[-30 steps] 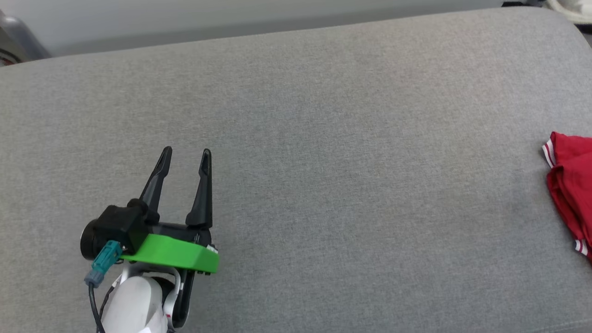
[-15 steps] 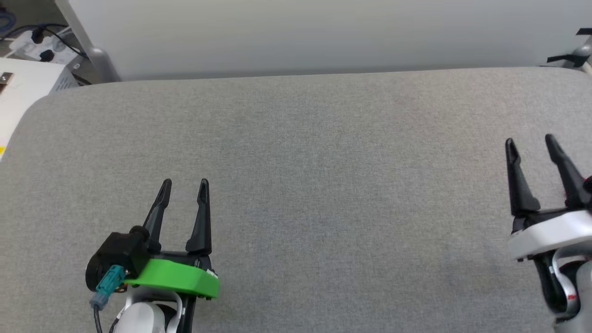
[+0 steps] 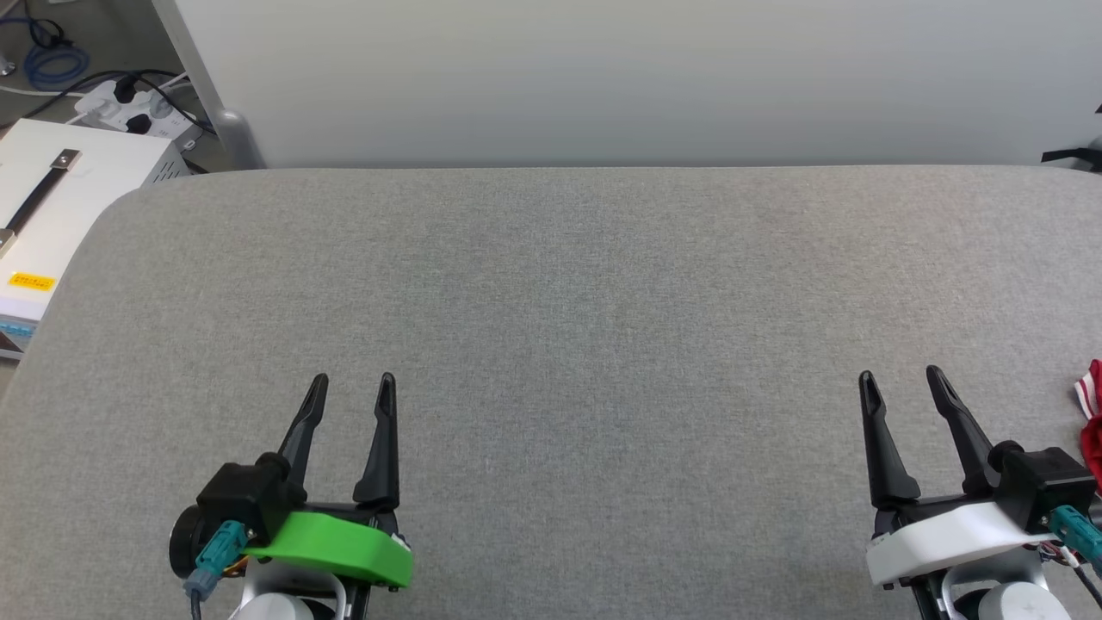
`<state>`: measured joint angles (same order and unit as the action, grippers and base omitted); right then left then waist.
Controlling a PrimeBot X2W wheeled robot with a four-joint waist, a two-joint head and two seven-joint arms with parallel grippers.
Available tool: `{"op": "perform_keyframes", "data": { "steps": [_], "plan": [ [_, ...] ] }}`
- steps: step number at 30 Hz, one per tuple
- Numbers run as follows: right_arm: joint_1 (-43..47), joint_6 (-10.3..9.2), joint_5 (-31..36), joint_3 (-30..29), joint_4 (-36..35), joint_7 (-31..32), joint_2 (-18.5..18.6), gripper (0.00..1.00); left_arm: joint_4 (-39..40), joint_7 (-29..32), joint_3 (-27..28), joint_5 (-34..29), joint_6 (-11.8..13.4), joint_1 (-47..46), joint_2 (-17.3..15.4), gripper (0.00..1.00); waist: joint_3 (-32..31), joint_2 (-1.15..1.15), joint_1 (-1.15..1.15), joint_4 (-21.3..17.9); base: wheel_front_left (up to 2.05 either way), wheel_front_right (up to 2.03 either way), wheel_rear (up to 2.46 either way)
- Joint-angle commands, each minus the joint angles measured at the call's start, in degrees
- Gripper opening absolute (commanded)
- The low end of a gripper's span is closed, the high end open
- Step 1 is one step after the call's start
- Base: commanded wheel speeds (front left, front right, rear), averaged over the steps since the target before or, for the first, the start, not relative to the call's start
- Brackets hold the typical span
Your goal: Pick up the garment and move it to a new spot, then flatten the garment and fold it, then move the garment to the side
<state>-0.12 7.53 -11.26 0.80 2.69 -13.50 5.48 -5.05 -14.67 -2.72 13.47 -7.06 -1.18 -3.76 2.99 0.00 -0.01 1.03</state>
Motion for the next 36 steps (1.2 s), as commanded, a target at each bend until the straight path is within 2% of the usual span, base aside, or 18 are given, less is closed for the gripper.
{"op": "perform_keyframes", "data": {
  "steps": [1,21,22,36],
  "plan": [
    [0.5,-0.04,0.4,0.0,0.6,-0.7,-0.2,1.00,-0.1,-0.3,0.3,-0.4,-0.3,0.9,0.4,1.00,-0.1,0.00,0.01,0.0,0.00,0.00,0.00],
    [-0.8,-0.04,-0.2,0.5,2.1,-1.5,-1.0,1.00,-0.6,-0.3,0.4,0.4,-0.4,0.8,0.8,1.00,0.2,0.00,0.01,-0.6,0.00,0.00,0.00],
    [-0.8,-0.04,-0.2,0.6,2.0,-1.5,-1.1,0.00,-0.6,-0.3,0.4,0.5,-0.4,0.8,0.8,0.00,0.3,0.00,0.01,-0.6,0.00,0.00,0.00],
    [0.0,0.00,0.9,0.3,1.7,0.5,-1.2,0.00,0.0,1.4,0.6,-1.2,0.6,0.4,0.6,0.00,-0.1,0.00,0.01,-0.7,0.00,0.00,0.00]
  ]
}}
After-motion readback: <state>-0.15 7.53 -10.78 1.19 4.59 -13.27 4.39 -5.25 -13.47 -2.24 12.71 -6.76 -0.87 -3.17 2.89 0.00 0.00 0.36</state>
